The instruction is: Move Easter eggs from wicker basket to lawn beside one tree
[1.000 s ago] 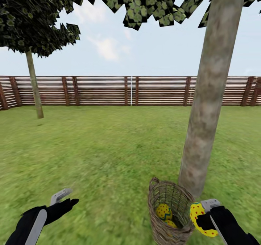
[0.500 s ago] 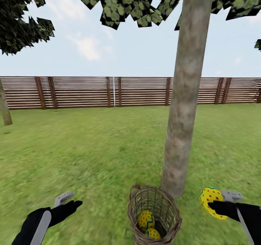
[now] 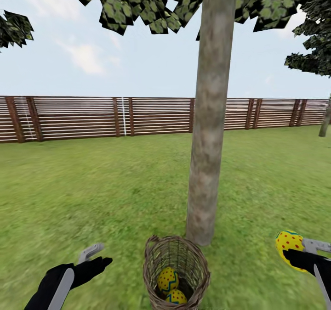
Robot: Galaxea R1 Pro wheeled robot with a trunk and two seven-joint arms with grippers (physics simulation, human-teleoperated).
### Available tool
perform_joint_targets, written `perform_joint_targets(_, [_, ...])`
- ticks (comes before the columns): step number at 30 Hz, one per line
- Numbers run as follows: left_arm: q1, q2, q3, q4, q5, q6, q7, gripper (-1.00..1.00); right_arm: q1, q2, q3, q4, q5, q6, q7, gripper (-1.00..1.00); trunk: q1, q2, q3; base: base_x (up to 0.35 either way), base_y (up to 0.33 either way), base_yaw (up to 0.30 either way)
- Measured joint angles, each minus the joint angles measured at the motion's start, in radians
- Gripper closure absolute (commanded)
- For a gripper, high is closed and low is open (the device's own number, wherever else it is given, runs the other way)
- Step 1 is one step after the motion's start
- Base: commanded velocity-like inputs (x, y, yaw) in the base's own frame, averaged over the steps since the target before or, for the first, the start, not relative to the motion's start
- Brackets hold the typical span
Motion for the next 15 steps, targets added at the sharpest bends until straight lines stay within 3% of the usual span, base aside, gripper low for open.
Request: perform_joint_targets(15, [0.000, -0.001, -0.015, 0.011, -0.001, -0.004, 0.000, -1.00, 0.000, 0.001, 0.000, -0.002, 0.001, 0.001, 0.001, 1.00, 0.000, 0.000, 0.002, 0.000, 0.000, -0.288])
